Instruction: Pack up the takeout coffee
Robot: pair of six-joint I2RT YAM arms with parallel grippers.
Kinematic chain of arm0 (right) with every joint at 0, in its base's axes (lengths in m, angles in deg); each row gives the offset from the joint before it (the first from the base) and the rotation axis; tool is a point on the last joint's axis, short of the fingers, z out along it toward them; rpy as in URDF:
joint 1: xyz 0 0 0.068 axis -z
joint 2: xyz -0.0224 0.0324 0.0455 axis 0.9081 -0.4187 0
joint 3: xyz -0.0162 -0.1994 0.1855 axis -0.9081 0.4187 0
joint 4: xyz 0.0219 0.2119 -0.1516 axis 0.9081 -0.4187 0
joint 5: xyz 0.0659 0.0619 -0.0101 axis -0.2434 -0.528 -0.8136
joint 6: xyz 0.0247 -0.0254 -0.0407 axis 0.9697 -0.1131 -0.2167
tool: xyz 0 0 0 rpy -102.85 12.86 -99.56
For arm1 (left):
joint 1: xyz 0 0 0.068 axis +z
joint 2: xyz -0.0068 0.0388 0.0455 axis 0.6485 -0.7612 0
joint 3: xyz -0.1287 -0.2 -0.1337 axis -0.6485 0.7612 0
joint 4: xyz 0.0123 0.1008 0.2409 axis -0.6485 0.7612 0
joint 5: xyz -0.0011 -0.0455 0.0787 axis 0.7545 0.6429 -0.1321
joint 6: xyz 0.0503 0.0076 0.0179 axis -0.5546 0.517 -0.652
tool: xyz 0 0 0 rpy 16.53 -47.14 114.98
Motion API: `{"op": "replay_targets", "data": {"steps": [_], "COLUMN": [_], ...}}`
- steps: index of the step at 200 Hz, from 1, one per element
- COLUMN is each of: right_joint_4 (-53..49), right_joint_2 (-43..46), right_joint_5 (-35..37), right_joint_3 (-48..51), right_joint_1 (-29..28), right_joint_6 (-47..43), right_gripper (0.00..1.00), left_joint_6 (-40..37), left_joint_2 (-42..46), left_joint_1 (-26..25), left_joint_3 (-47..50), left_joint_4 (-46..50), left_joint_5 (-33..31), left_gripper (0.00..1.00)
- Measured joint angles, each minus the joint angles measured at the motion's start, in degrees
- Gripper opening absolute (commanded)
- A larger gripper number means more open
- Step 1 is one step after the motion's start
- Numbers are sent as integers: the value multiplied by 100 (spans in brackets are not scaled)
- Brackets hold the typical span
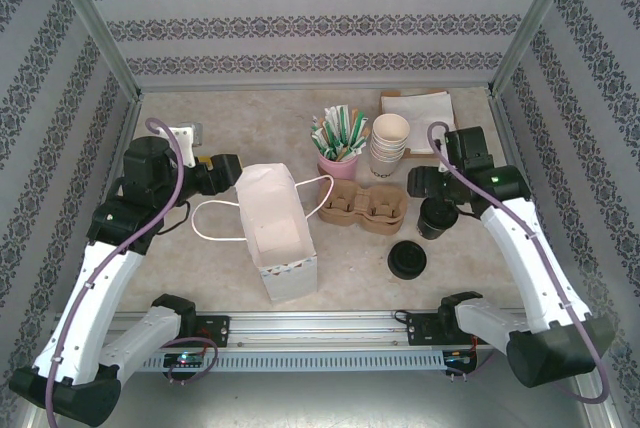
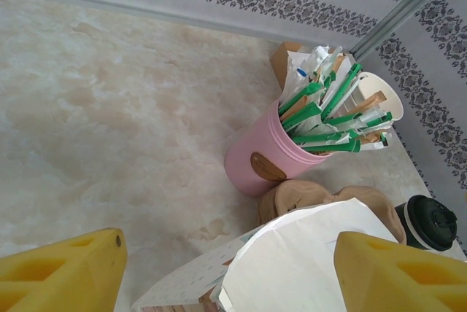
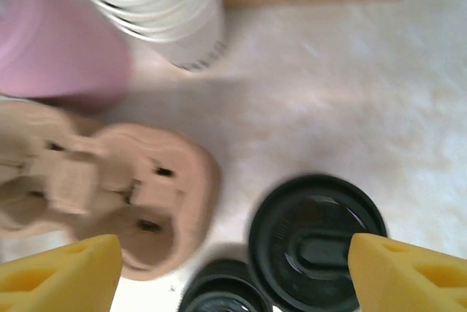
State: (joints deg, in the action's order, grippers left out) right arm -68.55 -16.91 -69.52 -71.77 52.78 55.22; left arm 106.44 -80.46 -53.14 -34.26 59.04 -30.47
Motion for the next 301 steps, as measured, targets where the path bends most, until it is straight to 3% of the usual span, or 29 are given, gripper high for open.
{"op": "replay_targets", "data": {"steps": [9,52,83,147,197,220,301], "right_joint_4": [179,474,85,-780,-809,-656,-407], "right_joint_2": [90,79,-911,-2367,-2763,-2785,-3460], "right_joint_5": [-280,-1882,-2210,-2656,-2684,-2691,-2337], "right_joint_3": [-17,-181,-868,-1117,-1163,-1099,-1091], "right_joint_1": [-173,-918,-903,-824,-789,-789,-804], "right_joint_6": [-302,-2881,-4284,-6463,-7204,-7390,-7119], "right_gripper": [66,67,64,55,54,49,50], "left_joint_6": [-4,-131,-181,-433,-590,-688,-944], "left_joint_2": [2,0,11,11,11,11,15], "left_joint_1": [0,0,0,0,0,0,0], "left_joint_3": [-7,-9,-9,-9,-33,-39,-39], "left_joint_4": [2,160,249,428,529,579,730], "left_joint_5": [2,0,-20,22,-37,-48,-219], "left_gripper": [74,74,71,74,75,75,78]}}
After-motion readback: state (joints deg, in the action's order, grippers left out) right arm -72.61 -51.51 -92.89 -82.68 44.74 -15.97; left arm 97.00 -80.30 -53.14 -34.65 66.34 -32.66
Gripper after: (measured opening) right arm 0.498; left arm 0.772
